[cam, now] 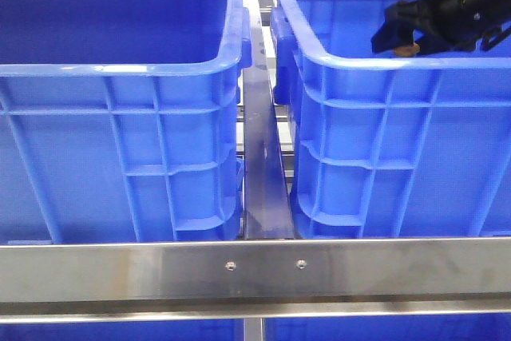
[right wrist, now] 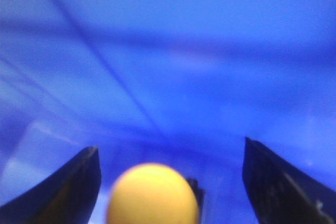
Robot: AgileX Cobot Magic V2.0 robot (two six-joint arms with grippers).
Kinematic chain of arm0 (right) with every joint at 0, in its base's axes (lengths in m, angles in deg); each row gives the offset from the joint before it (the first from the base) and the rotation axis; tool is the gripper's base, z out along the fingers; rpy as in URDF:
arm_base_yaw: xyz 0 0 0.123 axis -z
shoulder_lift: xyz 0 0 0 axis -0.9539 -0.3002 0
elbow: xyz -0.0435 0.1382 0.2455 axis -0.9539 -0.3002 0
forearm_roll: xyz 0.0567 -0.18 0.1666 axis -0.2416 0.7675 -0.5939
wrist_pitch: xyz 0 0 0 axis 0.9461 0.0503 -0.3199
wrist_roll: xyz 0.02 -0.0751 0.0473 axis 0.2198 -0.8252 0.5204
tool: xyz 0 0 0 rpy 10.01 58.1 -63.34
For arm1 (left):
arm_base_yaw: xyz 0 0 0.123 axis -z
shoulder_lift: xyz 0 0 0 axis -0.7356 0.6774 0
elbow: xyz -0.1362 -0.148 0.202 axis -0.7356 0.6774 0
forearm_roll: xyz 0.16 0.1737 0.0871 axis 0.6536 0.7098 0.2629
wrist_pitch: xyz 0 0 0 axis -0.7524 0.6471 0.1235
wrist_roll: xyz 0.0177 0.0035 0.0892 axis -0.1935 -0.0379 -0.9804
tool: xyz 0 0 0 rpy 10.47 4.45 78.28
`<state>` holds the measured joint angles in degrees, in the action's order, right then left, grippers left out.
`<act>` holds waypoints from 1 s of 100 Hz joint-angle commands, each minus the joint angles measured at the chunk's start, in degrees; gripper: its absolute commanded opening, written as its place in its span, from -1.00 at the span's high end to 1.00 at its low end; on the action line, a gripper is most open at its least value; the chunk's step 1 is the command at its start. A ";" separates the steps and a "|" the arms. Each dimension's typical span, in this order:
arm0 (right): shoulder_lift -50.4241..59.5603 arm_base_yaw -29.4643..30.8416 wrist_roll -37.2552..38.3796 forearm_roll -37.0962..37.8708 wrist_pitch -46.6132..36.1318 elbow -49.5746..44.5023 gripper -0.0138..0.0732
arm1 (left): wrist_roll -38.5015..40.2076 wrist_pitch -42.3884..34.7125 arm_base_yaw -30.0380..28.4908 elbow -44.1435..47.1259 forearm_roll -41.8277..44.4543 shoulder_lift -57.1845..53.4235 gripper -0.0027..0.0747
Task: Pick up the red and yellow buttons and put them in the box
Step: 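Lower the yellow button into the empty crate and open right gripper, then move the left gripper back and grasp a red-capped push button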
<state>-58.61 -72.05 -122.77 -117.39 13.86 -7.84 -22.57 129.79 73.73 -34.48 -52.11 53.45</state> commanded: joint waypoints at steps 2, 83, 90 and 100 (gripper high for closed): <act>6.36 0.42 -0.45 -1.48 2.40 0.50 -0.65 | 0.07 -0.90 0.59 -1.92 -2.62 -2.66 -0.78; 37.44 0.42 -0.05 -1.48 1.18 -25.85 0.58 | 0.07 -1.40 0.59 -1.92 -2.28 -2.66 -0.78; 40.91 0.42 -0.05 -1.48 2.22 -28.57 0.78 | 0.07 -1.40 0.59 -1.92 -2.28 -2.66 -0.78; 46.18 0.42 -0.05 -1.48 3.15 -32.50 0.83 | 0.07 -1.40 0.59 -1.92 -2.28 -2.66 -0.78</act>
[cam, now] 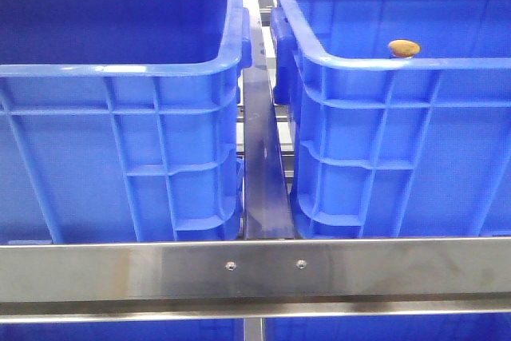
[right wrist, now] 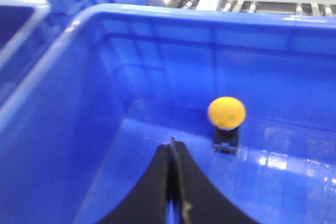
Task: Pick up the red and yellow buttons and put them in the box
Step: 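Move the left gripper back and grasp a red-capped push button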
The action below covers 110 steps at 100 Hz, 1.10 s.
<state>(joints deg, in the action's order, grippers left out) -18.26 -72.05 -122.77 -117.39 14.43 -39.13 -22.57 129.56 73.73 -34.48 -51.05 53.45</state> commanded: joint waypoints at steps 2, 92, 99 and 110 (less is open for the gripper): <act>7.04 0.42 -0.05 -1.48 2.63 -1.73 0.84 | 0.07 -1.17 0.59 -1.92 -3.33 -2.66 -0.78; 37.47 0.42 -0.05 -1.97 7.89 -20.76 0.84 | 12.32 -5.96 -4.37 -4.09 8.00 -2.79 -0.78; 37.47 0.42 -0.05 -1.97 7.89 -20.76 0.84 | 17.93 -8.83 -6.18 -4.47 11.61 -2.79 -0.78; 37.47 0.42 -0.05 -1.97 7.89 -20.76 0.84 | 27.94 -11.81 -8.54 -4.47 17.67 -2.68 -0.78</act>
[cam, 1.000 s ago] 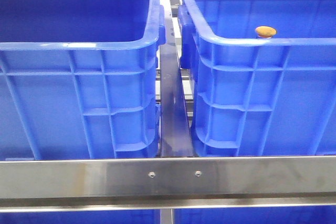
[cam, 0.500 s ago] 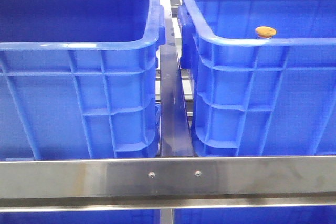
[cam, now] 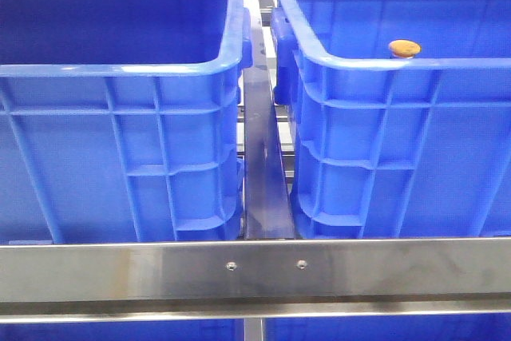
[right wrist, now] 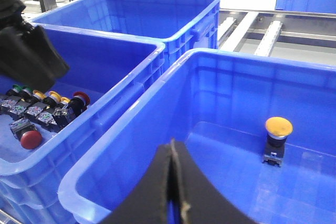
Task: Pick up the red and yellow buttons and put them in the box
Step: 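Move the left gripper back and grasp a red-capped push button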
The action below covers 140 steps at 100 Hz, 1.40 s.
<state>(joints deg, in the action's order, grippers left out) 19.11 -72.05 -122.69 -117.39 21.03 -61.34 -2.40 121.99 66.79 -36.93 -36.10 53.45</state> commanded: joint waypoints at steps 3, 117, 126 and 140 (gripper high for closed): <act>0.11 0.42 -0.13 -1.97 1.29 1.45 0.84 | 11.23 -4.84 -1.80 -2.02 4.89 -2.55 -0.78; 0.11 0.42 -0.13 -1.97 1.41 1.45 0.84 | 40.79 -11.34 -2.24 -3.25 31.32 13.86 -0.78; 0.11 0.42 -0.13 -1.97 1.41 1.45 0.84 | 40.79 -12.04 -2.24 -3.25 31.32 14.11 -0.78; 0.11 0.42 -0.13 -1.97 1.41 1.45 0.84 | 40.79 -12.17 -2.24 -3.25 31.32 14.38 -0.77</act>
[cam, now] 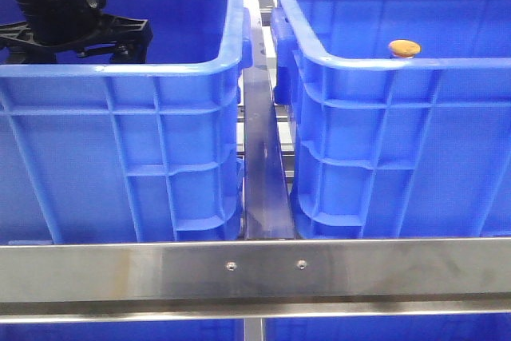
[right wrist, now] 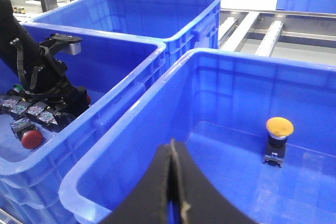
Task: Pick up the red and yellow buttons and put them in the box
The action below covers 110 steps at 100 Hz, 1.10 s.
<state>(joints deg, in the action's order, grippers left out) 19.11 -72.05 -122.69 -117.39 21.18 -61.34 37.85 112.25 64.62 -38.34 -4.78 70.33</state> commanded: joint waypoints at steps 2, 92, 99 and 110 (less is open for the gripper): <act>0.11 0.42 -0.13 -1.97 1.25 1.45 0.84 | 0.55 -2.43 -0.08 -1.85 0.01 -2.50 -0.77; 0.11 0.42 -0.13 -1.97 1.25 1.45 0.84 | -5.00 -0.65 1.84 -1.85 -3.10 -10.42 0.58; 0.11 0.42 -0.13 -1.97 1.25 1.45 0.84 | -7.75 -0.65 2.40 -1.85 -5.76 -12.53 0.58; 0.11 0.42 -0.13 -1.97 1.25 1.45 0.84 | -15.16 0.06 3.03 -1.85 -12.79 -15.60 0.58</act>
<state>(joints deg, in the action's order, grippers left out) 19.11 -72.05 -122.69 -117.39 21.41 -61.34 28.02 114.30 66.87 -38.39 -11.83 59.64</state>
